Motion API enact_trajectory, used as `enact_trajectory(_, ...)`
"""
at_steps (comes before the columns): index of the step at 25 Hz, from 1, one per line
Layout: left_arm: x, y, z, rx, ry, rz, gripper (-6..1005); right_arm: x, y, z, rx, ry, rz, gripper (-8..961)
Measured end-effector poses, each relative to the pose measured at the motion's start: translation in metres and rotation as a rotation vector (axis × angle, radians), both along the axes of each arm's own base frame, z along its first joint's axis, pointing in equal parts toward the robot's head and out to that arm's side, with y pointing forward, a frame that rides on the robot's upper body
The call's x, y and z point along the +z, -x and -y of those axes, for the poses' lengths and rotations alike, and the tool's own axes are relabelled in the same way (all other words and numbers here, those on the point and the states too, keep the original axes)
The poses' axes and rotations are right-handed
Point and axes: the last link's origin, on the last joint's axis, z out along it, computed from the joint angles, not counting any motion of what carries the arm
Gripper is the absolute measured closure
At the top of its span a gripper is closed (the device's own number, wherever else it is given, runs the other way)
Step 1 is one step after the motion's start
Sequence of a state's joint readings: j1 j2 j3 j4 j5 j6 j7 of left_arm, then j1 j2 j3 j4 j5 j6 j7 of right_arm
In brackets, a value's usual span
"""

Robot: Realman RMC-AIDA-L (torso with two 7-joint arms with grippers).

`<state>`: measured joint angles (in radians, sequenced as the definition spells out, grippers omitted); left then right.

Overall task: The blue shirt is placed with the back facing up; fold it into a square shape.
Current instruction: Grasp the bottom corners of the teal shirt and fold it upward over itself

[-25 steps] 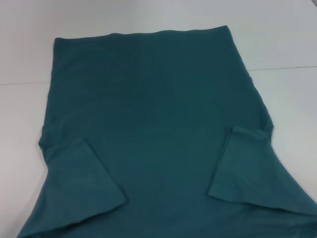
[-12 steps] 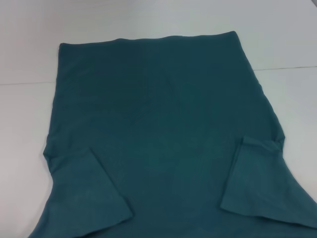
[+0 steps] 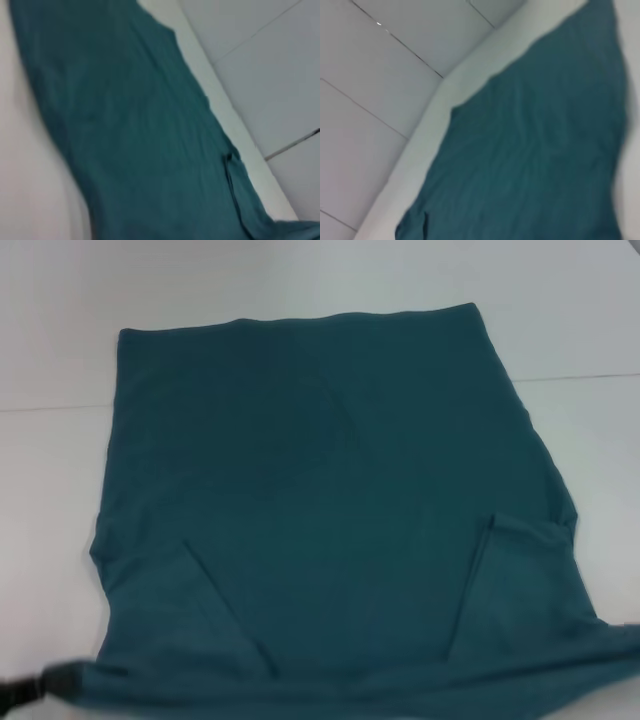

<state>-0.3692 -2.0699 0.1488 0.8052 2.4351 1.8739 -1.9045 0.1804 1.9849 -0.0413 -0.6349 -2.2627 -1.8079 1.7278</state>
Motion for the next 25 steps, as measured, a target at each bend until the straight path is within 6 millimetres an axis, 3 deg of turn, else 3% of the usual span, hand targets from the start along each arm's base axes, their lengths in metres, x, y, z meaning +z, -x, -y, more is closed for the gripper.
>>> enact_trajectory(6, 0.005, -0.018, -0.061, -0.056, -0.091, -0.036, 974, 0.004, 0.017, -0.056, 0.059, -0.062, 0.032, 921)
enact_trajectory(12, 0.002, -0.039, -0.119, -0.073, -0.202, -0.089, 974, -0.007, 0.037, -0.12, 0.083, -0.088, 0.091, 922)
enact_trajectory(19, 0.006, -0.06, -0.164, -0.076, -0.376, -0.103, 974, -0.009, 0.059, -0.178, 0.078, -0.163, 0.174, 922)
enact_trajectory(25, 0.007, -0.074, -0.191, -0.075, -0.461, -0.138, 975, -0.006, 0.081, -0.217, 0.094, -0.22, 0.244, 921)
